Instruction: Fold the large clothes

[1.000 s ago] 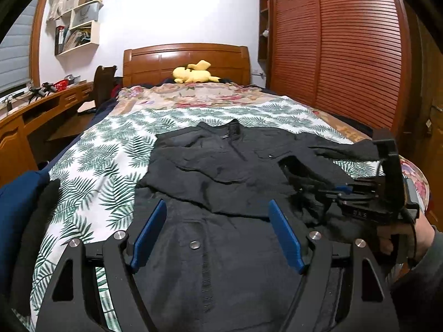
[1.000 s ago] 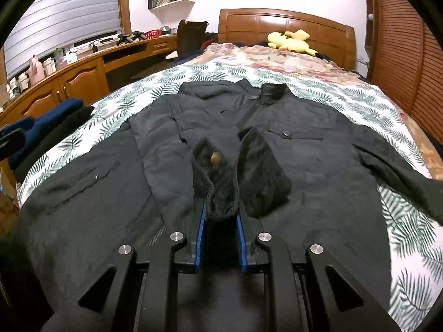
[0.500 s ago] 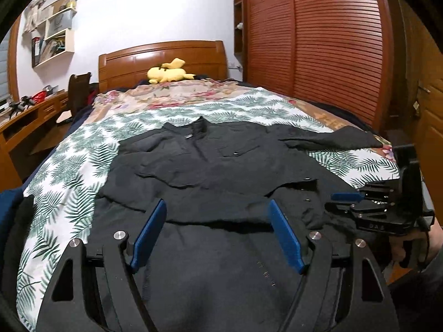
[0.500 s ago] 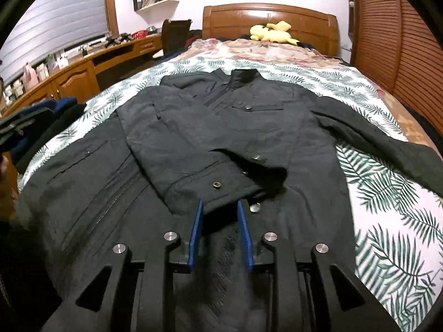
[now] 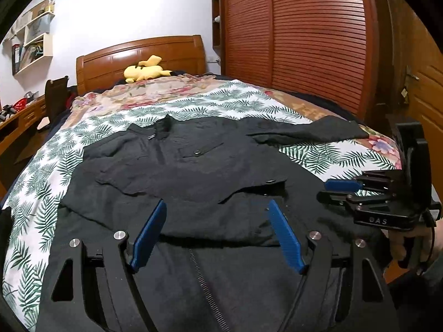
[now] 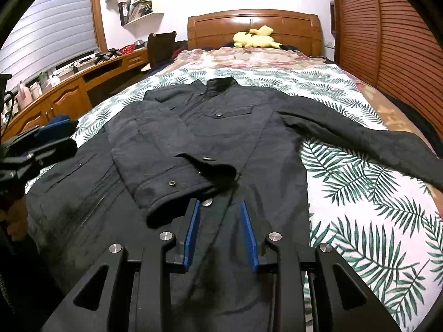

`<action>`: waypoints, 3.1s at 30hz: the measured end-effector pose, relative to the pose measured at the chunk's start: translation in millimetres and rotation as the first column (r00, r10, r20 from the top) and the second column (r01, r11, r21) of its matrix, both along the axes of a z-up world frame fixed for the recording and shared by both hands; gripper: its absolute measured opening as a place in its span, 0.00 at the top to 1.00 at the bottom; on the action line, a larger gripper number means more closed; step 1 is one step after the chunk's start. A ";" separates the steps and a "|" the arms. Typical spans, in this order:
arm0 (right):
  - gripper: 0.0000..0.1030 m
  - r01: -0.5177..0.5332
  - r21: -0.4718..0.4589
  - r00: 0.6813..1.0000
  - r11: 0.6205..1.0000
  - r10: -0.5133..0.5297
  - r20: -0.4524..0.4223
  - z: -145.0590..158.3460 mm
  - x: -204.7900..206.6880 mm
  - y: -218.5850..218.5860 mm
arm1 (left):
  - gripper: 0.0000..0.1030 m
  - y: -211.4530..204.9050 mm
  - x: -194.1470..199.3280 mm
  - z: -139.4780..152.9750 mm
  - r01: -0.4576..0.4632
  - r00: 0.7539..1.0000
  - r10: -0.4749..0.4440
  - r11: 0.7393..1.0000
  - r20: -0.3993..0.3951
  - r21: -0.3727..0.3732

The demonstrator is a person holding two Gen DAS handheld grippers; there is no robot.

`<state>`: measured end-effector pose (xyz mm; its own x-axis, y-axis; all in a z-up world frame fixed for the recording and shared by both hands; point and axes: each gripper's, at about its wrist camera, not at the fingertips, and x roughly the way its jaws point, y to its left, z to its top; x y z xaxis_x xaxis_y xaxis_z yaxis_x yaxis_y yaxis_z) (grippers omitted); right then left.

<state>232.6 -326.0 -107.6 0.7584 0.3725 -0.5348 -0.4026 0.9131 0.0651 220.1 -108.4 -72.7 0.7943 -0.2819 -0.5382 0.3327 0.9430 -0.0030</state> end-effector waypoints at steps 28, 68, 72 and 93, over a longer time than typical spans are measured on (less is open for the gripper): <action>0.70 -0.147 -0.079 0.971 0.986 0.129 -0.199 -31.0 88.1 60.7 | 0.25 16.4 -4.7 6.1 -0.033 0.999 0.033 0.999 0.003 -0.032; 0.55 -0.081 -0.044 0.988 0.996 0.074 -0.135 -26.7 72.5 41.8 | 0.14 21.1 -13.8 14.1 -0.022 0.994 0.025 0.999 0.106 -0.030; 0.55 -0.070 -0.038 0.993 0.997 0.066 -0.101 -17.2 62.7 31.9 | 0.14 22.0 -16.0 16.6 -0.015 0.994 0.018 1.000 0.110 -0.028; 0.36 0.386 -0.141 0.920 0.912 -0.391 -0.008 44.0 105.0 -187.4 | 0.14 41.0 -17.2 32.1 -0.035 0.993 0.046 0.995 0.109 -0.096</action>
